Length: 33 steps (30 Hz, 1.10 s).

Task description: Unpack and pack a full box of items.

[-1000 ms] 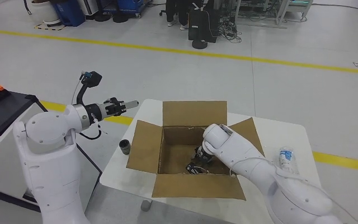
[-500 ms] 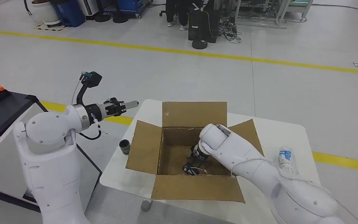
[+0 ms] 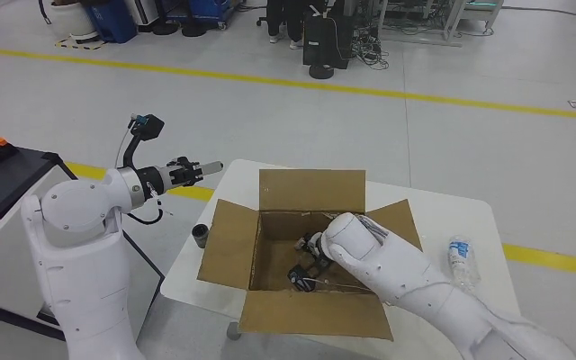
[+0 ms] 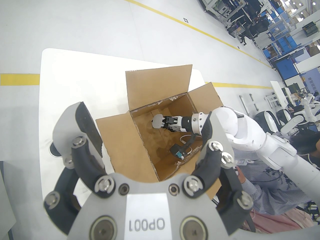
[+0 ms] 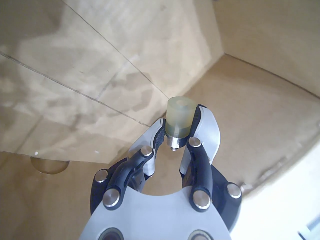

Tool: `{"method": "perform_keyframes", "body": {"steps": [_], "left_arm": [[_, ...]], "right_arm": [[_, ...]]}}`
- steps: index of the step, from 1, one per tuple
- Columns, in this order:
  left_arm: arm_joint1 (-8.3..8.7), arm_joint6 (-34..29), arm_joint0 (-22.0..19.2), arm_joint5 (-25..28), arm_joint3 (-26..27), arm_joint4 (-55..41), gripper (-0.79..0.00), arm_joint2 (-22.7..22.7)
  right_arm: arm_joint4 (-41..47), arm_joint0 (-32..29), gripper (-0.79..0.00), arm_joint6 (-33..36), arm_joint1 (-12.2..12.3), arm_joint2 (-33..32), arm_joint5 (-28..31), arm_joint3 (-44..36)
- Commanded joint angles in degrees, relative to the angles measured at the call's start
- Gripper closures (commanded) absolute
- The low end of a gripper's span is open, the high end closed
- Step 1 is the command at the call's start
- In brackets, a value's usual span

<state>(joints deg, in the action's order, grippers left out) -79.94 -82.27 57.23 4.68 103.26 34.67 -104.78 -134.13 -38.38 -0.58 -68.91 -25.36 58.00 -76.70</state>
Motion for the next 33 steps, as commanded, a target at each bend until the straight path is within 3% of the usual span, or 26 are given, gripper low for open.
{"method": "perform_keyframes", "body": {"steps": [1, 11, 33], "left_arm": [[0.0, 0.0, 0.0, 0.0, 0.0, 0.0, -0.785, 0.0], [0.0, 0.0, 0.0, 0.0, 0.0, 0.0, -0.785, 0.0], [0.0, 0.0, 0.0, 0.0, 0.0, 0.0, -0.785, 0.0]], "right_arm": [[0.4, -3.2, 0.0, 4.2, 1.9, -3.2, 0.0, -6.1], [-3.0, -17.3, 0.0, 11.6, 8.6, -16.7, -2.1, -26.4], [-3.3, -17.7, 0.0, 11.7, 8.8, -17.1, -2.2, -26.8]]}}
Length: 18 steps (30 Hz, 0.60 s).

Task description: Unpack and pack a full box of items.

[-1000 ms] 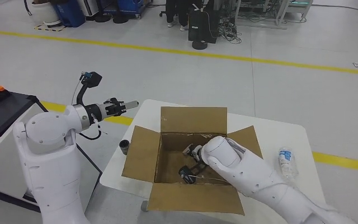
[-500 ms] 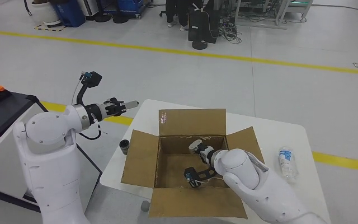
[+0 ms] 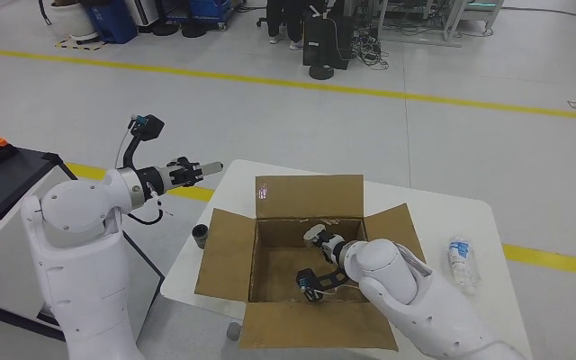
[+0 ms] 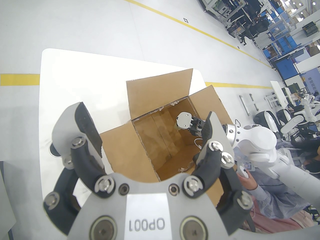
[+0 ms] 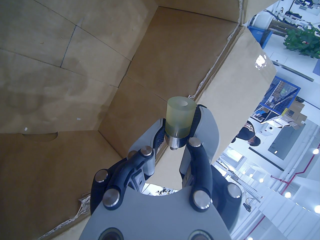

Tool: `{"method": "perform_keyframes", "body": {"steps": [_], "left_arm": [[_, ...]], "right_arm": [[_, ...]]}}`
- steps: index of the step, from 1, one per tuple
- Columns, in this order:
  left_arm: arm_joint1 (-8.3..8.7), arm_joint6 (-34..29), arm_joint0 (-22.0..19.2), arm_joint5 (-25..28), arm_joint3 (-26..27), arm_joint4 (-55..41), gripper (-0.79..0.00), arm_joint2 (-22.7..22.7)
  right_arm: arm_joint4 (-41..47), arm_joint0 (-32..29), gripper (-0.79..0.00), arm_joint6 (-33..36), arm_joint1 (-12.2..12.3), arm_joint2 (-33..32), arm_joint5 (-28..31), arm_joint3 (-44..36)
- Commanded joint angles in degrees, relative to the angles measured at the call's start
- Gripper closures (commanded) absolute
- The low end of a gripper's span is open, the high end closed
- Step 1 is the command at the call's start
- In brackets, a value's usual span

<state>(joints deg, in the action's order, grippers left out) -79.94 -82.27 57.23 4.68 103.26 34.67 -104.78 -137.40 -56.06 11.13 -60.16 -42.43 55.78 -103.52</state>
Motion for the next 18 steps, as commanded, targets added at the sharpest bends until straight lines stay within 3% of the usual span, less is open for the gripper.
{"method": "perform_keyframes", "body": {"steps": [1, 18], "left_arm": [[0.0, 0.0, 0.0, 0.0, 0.0, 0.0, -0.785, 0.0], [0.0, 0.0, 0.0, 0.0, 0.0, 0.0, -0.785, 0.0]], "right_arm": [[0.0, 0.0, 0.0, 0.0, 0.0, 0.0, 0.0, 0.0], [-0.5, -1.2, 0.0, 0.3, 0.1, -0.9, -2.2, -0.5]]}}
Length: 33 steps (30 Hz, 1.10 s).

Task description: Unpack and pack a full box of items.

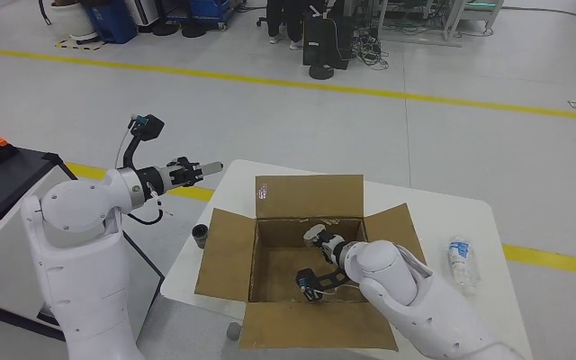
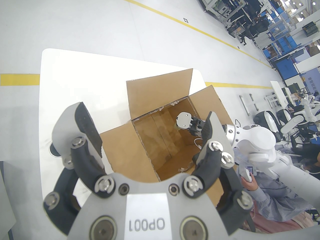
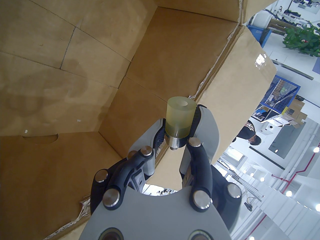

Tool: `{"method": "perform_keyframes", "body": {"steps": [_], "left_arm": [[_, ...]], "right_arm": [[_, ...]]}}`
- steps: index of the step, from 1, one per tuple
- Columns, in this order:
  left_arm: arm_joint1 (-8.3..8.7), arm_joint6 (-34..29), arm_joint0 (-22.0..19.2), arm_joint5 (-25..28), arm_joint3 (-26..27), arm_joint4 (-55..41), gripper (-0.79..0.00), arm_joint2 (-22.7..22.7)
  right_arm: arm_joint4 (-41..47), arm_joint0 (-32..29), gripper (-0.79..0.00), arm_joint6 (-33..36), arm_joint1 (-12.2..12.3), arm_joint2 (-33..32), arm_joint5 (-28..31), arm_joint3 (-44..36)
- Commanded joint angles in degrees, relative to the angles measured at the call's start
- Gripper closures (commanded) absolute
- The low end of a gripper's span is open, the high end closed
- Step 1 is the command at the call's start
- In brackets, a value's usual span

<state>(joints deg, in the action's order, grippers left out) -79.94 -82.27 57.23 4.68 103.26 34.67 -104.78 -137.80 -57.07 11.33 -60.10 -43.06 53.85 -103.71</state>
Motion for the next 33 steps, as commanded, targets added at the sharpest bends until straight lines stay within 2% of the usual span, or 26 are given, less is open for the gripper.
{"method": "perform_keyframes", "body": {"steps": [1, 8, 15, 22, 26, 33], "left_arm": [[0.0, 0.0, 0.0, 0.0, 0.0, 0.0, -0.785, 0.0], [0.0, 0.0, 0.0, 0.0, 0.0, 0.0, -0.785, 0.0], [0.0, 0.0, 0.0, 0.0, 0.0, 0.0, -0.785, 0.0], [0.0, 0.0, 0.0, 0.0, 0.0, 0.0, -0.785, 0.0], [0.0, 0.0, 0.0, 0.0, 0.0, 0.0, -0.785, 0.0], [0.0, 0.0, 0.0, 0.0, 0.0, 0.0, -0.785, 0.0]], "right_arm": [[0.0, -0.4, 0.0, 0.2, 0.0, -0.6, -0.6, -0.6], [1.7, -2.0, 0.0, 2.6, 0.2, -5.1, -3.8, -3.8], [4.3, -4.1, 0.0, 10.4, 0.0, -10.8, -7.3, -8.2], [7.2, -8.7, 0.0, 17.0, 0.2, -18.2, -11.1, -13.9], [9.2, -11.2, 0.0, 19.2, 0.3, -21.9, -10.7, -15.6], [9.2, -11.2, 0.0, 19.2, 0.3, -21.9, -10.7, -15.6]]}}
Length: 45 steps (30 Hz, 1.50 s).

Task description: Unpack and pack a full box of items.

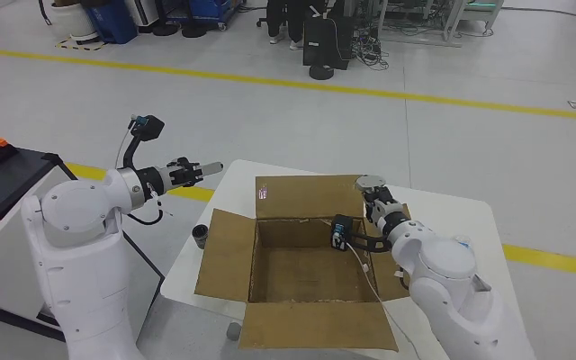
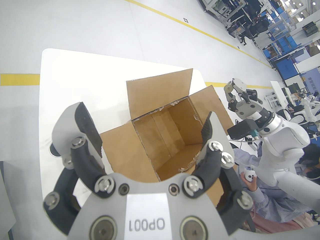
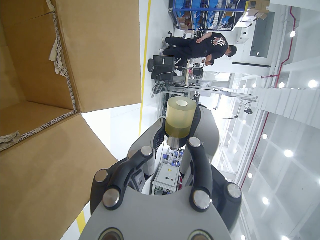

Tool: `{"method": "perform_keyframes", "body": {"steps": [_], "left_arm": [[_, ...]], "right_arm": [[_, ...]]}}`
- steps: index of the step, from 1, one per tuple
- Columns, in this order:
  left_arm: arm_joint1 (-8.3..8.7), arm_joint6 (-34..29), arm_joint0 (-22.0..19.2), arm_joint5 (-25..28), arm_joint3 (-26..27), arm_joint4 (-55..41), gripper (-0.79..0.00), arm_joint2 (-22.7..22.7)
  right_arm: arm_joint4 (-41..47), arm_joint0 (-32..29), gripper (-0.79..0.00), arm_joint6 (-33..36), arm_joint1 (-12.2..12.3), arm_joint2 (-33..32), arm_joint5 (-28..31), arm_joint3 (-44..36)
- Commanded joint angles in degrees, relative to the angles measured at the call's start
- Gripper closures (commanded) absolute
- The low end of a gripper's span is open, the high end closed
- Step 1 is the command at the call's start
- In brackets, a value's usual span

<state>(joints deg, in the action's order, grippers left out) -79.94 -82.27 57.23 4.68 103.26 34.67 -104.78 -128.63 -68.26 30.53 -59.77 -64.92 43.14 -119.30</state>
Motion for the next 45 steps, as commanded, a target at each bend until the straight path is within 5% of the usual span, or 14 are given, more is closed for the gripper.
{"method": "perform_keyframes", "body": {"steps": [1, 16, 34, 45], "left_arm": [[0.0, 0.0, 0.0, 0.0, 0.0, 0.0, -0.785, 0.0], [0.0, 0.0, 0.0, 0.0, 0.0, 0.0, -0.785, 0.0], [0.0, 0.0, 0.0, 0.0, 0.0, 0.0, -0.785, 0.0], [0.0, 0.0, 0.0, 0.0, 0.0, 0.0, -0.785, 0.0]], "right_arm": [[0.0, 0.0, 0.0, 0.0, 0.0, 0.0, 0.0, 0.0], [3.0, -0.7, 0.0, 0.7, -0.1, -2.9, -1.3, 0.1], [26.3, -2.1, 0.0, 28.7, -1.5, -17.6, 1.9, -3.9], [39.6, -4.6, 0.0, 31.7, -1.0, -23.7, -1.1, -1.7]]}}
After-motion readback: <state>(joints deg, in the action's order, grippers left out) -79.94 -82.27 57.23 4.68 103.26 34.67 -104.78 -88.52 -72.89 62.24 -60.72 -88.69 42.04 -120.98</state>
